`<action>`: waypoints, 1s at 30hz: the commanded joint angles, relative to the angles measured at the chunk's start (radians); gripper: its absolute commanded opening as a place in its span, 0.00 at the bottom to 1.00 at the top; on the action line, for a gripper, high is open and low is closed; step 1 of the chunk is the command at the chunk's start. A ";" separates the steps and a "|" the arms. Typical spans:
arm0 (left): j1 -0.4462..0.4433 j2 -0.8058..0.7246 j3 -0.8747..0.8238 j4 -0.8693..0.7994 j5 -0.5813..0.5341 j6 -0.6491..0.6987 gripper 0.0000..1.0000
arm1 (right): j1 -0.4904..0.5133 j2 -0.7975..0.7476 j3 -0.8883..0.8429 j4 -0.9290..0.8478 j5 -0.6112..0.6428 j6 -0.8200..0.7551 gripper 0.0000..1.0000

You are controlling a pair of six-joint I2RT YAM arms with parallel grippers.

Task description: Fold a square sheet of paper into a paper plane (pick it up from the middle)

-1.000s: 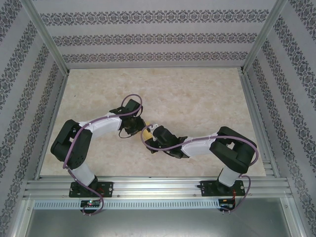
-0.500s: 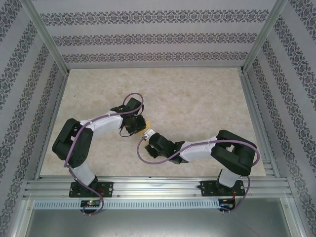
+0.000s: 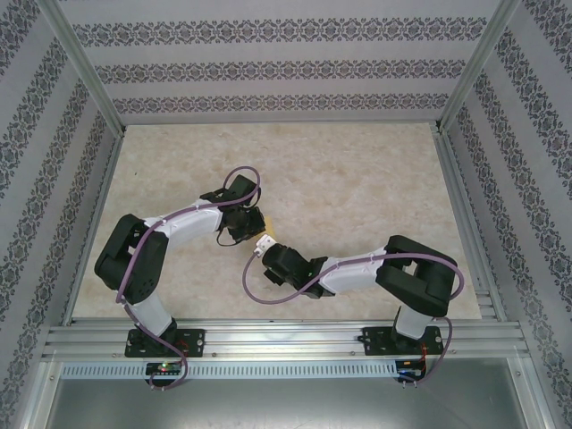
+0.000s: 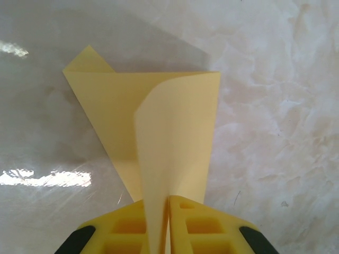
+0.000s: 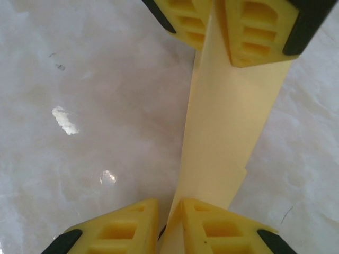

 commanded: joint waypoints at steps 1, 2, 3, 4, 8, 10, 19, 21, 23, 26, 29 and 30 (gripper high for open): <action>0.010 0.020 0.028 -0.018 0.012 0.022 0.12 | 0.014 0.020 0.023 -0.017 0.050 -0.021 0.19; 0.009 0.021 0.028 -0.019 0.013 0.024 0.12 | 0.016 0.021 0.021 -0.016 0.053 -0.023 0.19; 0.010 0.023 0.032 -0.021 0.013 0.024 0.11 | 0.017 0.022 0.020 -0.016 0.059 -0.023 0.19; 0.010 0.023 0.033 -0.025 0.010 0.025 0.12 | 0.018 0.022 0.019 -0.021 0.064 -0.021 0.18; 0.010 0.026 0.034 -0.027 0.010 0.028 0.11 | 0.018 0.020 0.014 -0.020 0.077 -0.015 0.11; 0.009 0.027 0.033 -0.028 0.009 0.030 0.11 | 0.019 0.022 0.013 -0.018 0.080 -0.010 0.06; 0.011 0.000 0.029 -0.036 -0.008 0.040 0.19 | 0.013 0.015 0.014 -0.013 0.068 0.073 0.00; 0.014 -0.016 0.031 -0.051 -0.020 0.049 0.28 | -0.001 0.008 0.006 0.006 0.011 0.113 0.00; 0.019 -0.040 0.035 -0.071 -0.048 0.057 0.34 | -0.030 -0.005 -0.009 0.043 -0.070 0.169 0.00; 0.031 -0.094 0.019 -0.095 -0.090 0.062 0.47 | -0.071 -0.019 -0.033 0.104 -0.189 0.260 0.00; 0.042 -0.172 -0.008 -0.101 -0.135 0.059 0.63 | -0.105 -0.020 -0.052 0.167 -0.291 0.342 0.00; 0.043 -0.199 -0.016 -0.104 -0.152 0.057 0.68 | -0.121 -0.017 -0.059 0.188 -0.332 0.369 0.00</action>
